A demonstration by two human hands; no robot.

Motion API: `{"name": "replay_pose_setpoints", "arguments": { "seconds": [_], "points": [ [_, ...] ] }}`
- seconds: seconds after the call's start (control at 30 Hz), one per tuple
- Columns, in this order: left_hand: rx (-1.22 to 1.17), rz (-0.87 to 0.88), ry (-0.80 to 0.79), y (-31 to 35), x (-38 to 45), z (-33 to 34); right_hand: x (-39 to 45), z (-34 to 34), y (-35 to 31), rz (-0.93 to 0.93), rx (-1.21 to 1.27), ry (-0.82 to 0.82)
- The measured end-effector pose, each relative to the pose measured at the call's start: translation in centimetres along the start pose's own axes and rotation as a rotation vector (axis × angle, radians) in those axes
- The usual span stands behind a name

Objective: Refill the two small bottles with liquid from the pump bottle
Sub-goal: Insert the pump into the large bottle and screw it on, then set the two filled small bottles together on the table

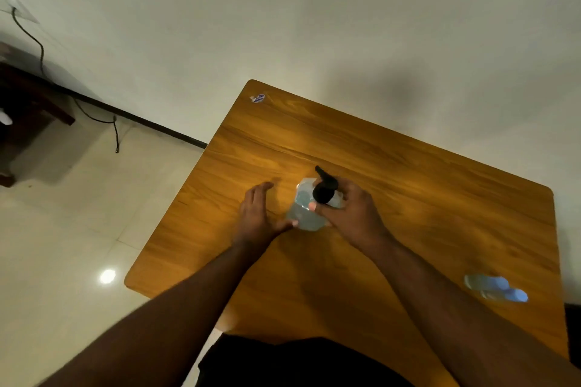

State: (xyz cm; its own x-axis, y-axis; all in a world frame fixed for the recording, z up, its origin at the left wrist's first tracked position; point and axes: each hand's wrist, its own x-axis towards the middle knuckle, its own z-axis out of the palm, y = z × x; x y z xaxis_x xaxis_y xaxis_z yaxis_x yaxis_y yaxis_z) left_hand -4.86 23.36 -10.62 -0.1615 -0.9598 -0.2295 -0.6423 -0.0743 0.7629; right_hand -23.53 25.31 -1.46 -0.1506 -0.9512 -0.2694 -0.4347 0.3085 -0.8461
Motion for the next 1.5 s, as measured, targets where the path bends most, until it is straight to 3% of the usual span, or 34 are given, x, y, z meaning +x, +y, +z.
{"name": "replay_pose_setpoints", "arguments": {
  "seconds": [0.17, 0.43, 0.83, 1.07, 1.2, 1.27, 1.5],
  "points": [
    [0.344, -0.18, 0.02, -1.4, 9.1, -3.6, 7.5, -0.6, -4.2, -0.036, 0.015, -0.072],
    [0.594, -0.213, -0.14, -1.1, 20.3, -5.9, 20.3, 0.0, -9.4, -0.152, -0.158, -0.06],
    [0.441, -0.387, -0.233, -1.1, 25.3, -4.7, 28.6, 1.8, -10.0, -0.059, -0.13, -0.051],
    [0.554, -0.297, -0.272, -2.2, 26.1, -4.8, 28.0, 1.7, -9.5, -0.042, -0.081, -0.165],
    [0.593, -0.202, -0.325, -1.3, 23.4, -3.5, 25.8, 0.7, -8.2, -0.118, -0.132, -0.071],
    [0.612, -0.151, -0.353, 0.4, 20.9, -2.1, 23.5, -0.5, -6.2, -0.072, -0.165, -0.026],
    [0.559, 0.042, -0.452, 7.7, 12.6, 6.6, 11.4, -9.0, 6.2, 0.118, -0.406, -0.144]
  ]
}}
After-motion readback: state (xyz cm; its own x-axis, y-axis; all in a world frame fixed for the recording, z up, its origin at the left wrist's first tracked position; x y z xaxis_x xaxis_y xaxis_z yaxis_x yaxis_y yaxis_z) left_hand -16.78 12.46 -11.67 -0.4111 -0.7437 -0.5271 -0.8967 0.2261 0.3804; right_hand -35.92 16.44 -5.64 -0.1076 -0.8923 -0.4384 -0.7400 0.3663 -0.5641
